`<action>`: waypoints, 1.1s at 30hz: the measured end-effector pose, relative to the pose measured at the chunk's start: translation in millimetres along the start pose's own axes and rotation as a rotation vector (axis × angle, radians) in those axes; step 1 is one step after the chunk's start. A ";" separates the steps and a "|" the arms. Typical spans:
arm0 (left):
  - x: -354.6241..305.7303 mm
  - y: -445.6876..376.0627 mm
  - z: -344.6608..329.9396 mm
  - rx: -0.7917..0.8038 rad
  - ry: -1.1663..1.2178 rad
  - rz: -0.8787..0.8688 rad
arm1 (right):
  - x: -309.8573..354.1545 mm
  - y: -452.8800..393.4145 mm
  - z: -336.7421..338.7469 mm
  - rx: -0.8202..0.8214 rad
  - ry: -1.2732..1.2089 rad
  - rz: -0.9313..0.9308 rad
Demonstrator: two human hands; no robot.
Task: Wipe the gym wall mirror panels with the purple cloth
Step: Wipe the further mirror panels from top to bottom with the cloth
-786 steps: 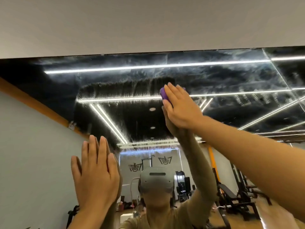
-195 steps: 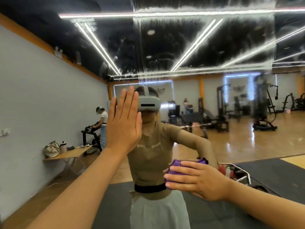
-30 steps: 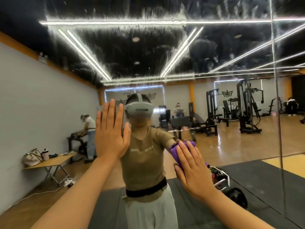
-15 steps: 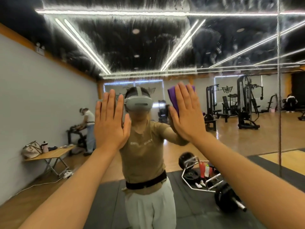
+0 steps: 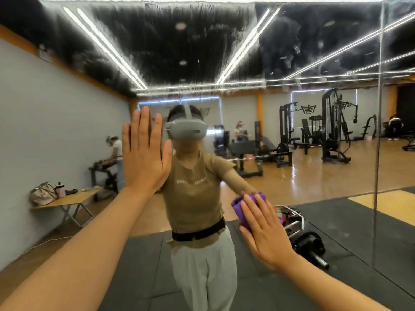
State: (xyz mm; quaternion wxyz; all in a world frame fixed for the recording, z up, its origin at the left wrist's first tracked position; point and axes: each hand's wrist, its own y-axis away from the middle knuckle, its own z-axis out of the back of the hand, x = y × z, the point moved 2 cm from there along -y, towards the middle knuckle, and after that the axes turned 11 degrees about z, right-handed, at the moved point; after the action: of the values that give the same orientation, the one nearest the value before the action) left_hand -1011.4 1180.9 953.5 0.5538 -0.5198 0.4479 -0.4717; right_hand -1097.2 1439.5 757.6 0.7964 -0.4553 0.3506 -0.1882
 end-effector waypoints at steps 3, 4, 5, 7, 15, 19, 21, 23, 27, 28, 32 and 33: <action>-1.2 -0.4 2.0 0.006 0.000 -0.003 | -20.6 -70.6 20.3 -0.086 -0.088 -0.099; -0.8 -0.2 2.7 0.019 -0.002 -0.005 | -30.3 -98.5 28.1 -0.111 -0.099 -0.131; 0.1 -0.1 3.3 0.039 -0.005 -0.006 | -40.6 -124.8 35.8 -0.132 -0.104 -0.159; 1.8 -1.0 4.9 0.084 -0.006 -0.008 | -58.8 -164.9 49.1 -0.175 -0.126 -0.221; -1.8 25.3 13.9 0.172 0.116 0.023 | -35.4 -101.5 21.5 -0.183 -0.028 -0.157; -9.3 73.3 12.8 0.189 0.108 0.069 | -11.6 -39.3 5.9 -0.109 -0.012 -0.090; -11.2 94.9 13.3 0.213 0.103 0.094 | -2.8 -12.8 0.0 -0.077 -0.012 -0.073; -11.7 112.2 14.7 0.248 0.099 0.102 | 6.3 12.0 -5.7 -0.044 -0.011 -0.055; -1.0 131.4 17.2 0.294 0.025 0.049 | 17.7 40.5 -12.7 0.029 0.003 -0.034; 3.3 132.7 17.4 0.302 0.006 0.029 | 17.2 39.2 -11.9 0.029 -0.007 -0.030; 13.4 132.3 15.5 0.324 -0.032 -0.030 | 1.7 -16.7 4.0 -0.031 -0.083 -0.041; 14.1 132.4 14.6 0.326 -0.045 -0.030 | -6.6 -44.9 11.1 -0.057 -0.097 -0.075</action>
State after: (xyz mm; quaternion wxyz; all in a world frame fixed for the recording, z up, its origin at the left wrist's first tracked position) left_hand -987.3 1171.1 822.1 0.6337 -0.4402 0.3452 -0.5343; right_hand -1092.8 1427.1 802.4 0.7918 -0.4990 0.2994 -0.1854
